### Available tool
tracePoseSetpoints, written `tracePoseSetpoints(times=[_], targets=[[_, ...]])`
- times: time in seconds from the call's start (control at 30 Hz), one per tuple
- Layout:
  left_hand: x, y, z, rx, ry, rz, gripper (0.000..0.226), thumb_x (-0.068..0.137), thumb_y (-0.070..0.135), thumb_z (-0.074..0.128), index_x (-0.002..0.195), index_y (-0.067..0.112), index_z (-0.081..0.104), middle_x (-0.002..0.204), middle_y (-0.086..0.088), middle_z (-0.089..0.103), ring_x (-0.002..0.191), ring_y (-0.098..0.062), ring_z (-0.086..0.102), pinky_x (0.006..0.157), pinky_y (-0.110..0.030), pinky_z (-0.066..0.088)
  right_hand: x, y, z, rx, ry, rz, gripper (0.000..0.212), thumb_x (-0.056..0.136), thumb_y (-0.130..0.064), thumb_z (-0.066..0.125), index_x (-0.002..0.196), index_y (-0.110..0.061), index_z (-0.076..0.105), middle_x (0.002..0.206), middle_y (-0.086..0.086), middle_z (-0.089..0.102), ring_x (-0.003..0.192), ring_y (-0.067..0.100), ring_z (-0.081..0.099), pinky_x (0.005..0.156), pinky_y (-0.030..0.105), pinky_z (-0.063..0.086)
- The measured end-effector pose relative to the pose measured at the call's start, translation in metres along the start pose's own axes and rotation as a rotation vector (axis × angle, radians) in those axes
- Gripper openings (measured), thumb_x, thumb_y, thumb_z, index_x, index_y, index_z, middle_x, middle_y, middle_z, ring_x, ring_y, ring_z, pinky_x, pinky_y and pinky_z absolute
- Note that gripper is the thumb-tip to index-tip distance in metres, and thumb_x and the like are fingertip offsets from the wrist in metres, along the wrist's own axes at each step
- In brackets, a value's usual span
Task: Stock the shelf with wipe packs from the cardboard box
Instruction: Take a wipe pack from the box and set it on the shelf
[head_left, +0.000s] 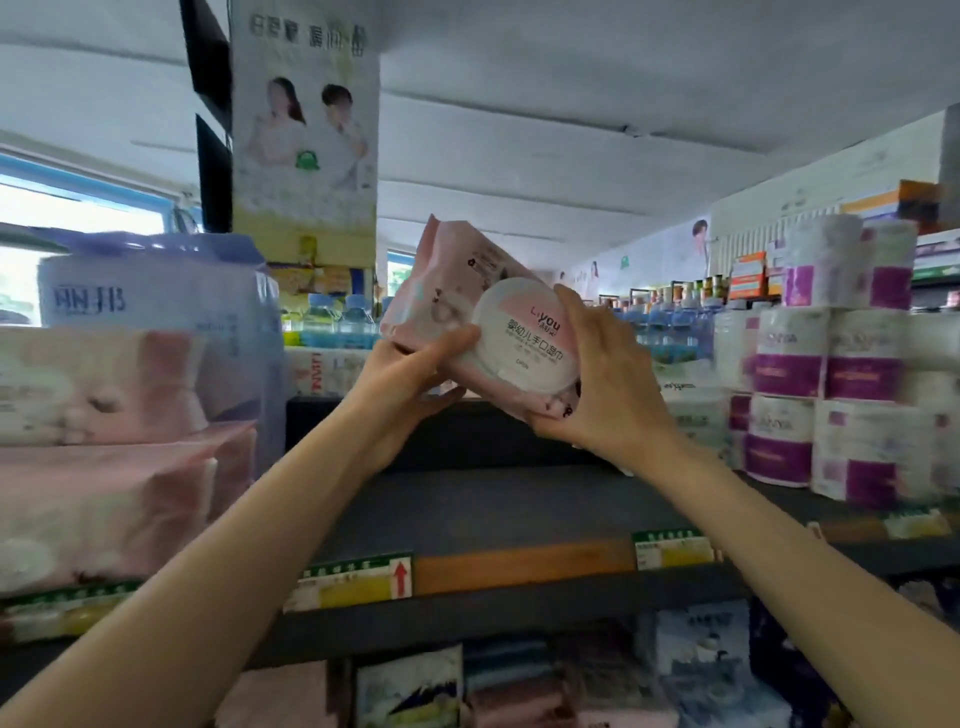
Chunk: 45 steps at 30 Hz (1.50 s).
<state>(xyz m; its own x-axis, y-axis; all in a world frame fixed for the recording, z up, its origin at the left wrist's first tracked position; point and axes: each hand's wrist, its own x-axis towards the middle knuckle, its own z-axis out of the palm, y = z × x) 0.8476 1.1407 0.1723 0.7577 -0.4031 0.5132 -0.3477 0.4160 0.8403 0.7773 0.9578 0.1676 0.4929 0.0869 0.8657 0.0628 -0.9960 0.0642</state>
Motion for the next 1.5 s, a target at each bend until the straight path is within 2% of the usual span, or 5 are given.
tracePoseSetpoints(times=[0.23,0.4,0.77,1.17,1.5], targets=[[0.037,-0.042,-0.036,0.533,0.037,-0.359,0.027,0.083,0.004,0.063,0.108,0.014,0.058,0.096,-0.003,0.065,0.091,-0.015,0.062,0.085,-0.032,0.054,0.048,0.04,0.084,-0.375,-0.222,-0.418,0.1,0.053,-0.052,0.077,0.135,-0.022,0.028,0.112,0.011,0.057,0.094,0.031,0.056,0.079,0.046,0.045],[0.06,-0.065,-0.05,0.799,0.038,-0.452,0.074,0.082,0.007,0.065,0.144,0.008,0.025,0.132,-0.007,0.049,0.116,-0.02,0.051,0.102,-0.033,0.044,0.056,0.05,0.148,-0.457,-0.524,-0.48,0.089,0.081,-0.048,0.059,0.147,-0.028,0.002,0.147,0.01,0.024,0.131,0.034,0.028,0.102,0.054,0.028],[0.09,-0.091,-0.047,1.322,-0.254,-0.607,0.077,0.082,0.027,0.065,0.145,0.019,0.022,0.148,-0.008,0.03,0.131,-0.022,0.037,0.111,-0.029,0.031,0.062,0.062,0.183,-0.498,-0.57,-0.525,0.111,0.073,-0.046,0.07,0.147,-0.019,-0.007,0.145,0.012,0.022,0.129,0.036,0.03,0.1,0.06,0.035],[0.062,-0.083,-0.052,1.478,-0.151,-0.518,0.068,0.087,0.023,0.059,0.146,0.014,0.025,0.147,-0.007,0.036,0.132,-0.022,0.04,0.106,-0.027,0.033,0.063,0.049,0.152,-0.453,-0.676,-0.506,0.057,0.089,-0.032,0.053,0.139,-0.017,0.029,0.141,0.008,0.036,0.129,0.028,0.037,0.103,0.048,0.032],[0.02,-0.06,0.012,1.314,-0.078,0.089,0.033,0.088,0.017,0.052,0.12,0.014,0.054,0.125,-0.006,0.054,0.116,-0.022,0.052,0.092,-0.029,0.038,-0.001,0.038,0.038,-0.435,-0.696,-0.163,0.04,0.091,-0.034,0.051,0.128,-0.021,0.045,0.136,0.007,0.038,0.129,0.026,0.033,0.105,0.048,0.029]])
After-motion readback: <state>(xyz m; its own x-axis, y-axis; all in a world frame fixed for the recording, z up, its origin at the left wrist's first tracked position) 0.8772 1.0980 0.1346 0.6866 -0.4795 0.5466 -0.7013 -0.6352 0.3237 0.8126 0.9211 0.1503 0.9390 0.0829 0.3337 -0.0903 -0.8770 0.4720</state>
